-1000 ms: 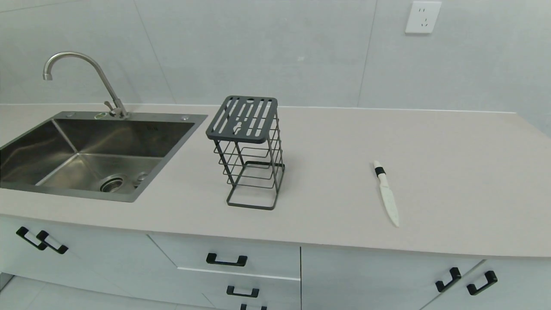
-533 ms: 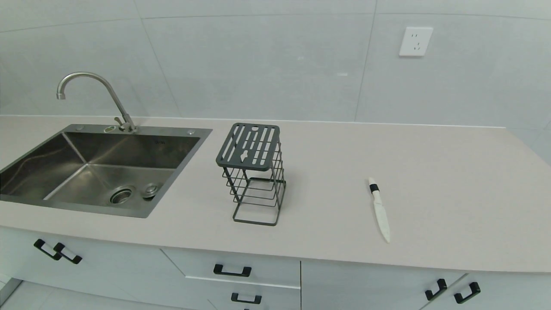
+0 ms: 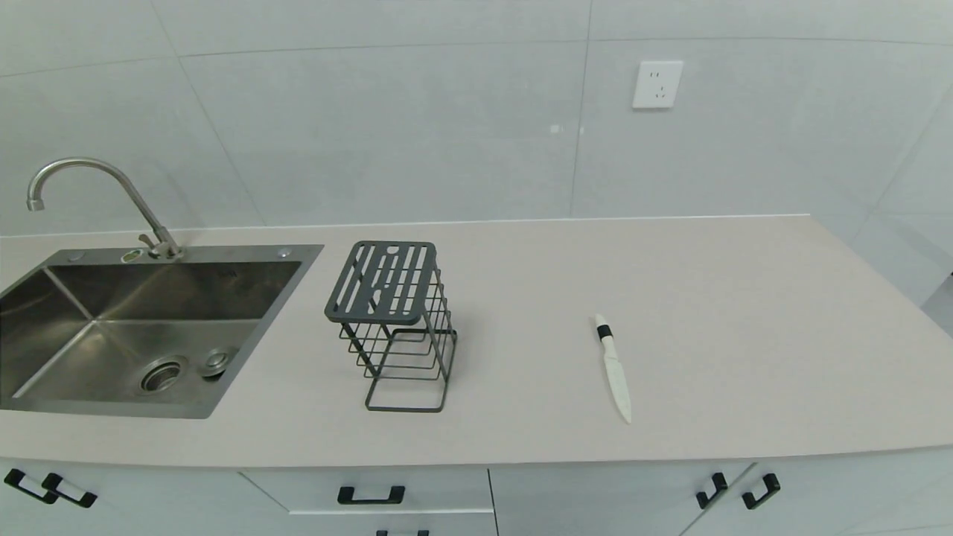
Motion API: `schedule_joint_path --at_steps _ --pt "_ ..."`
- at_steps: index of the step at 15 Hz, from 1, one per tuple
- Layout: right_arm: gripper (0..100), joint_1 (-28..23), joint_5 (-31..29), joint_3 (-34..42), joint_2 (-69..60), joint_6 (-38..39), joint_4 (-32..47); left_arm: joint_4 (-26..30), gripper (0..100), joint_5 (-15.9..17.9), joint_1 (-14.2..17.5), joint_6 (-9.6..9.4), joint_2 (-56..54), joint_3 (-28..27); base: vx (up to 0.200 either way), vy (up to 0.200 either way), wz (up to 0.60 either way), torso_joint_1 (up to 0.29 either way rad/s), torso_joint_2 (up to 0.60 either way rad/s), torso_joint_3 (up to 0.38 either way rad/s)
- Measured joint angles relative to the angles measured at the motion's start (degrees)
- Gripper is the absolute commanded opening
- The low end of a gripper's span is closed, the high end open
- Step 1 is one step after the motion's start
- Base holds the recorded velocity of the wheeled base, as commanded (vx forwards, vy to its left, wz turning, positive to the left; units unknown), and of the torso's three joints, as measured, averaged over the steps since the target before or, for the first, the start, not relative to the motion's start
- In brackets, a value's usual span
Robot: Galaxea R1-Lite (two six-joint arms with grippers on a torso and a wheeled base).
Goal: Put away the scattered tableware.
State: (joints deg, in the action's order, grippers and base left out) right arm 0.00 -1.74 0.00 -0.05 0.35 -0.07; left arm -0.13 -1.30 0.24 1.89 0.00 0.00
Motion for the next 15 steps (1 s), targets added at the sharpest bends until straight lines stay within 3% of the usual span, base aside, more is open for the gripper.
schedule_joint_path --at_steps 4,12,15 --pt "100 -0.02 -0.02 0.00 -0.02 -0.02 0.02 -0.05 100 -0.02 0.00 -0.20 0.00 0.00 0.200 0.000 0.00 0.000 0.00 0.000" --pt "100 0.00 0.05 0.00 -0.02 -0.09 0.00 0.00 100 0.02 -0.04 0.02 0.00 0.00 0.000 0.000 0.00 0.000 0.00 0.000" --pt "100 -0.02 0.05 0.00 0.00 -0.11 0.00 -0.11 100 0.00 0.00 -0.33 0.00 0.00 0.133 0.000 0.00 0.002 0.00 0.002"
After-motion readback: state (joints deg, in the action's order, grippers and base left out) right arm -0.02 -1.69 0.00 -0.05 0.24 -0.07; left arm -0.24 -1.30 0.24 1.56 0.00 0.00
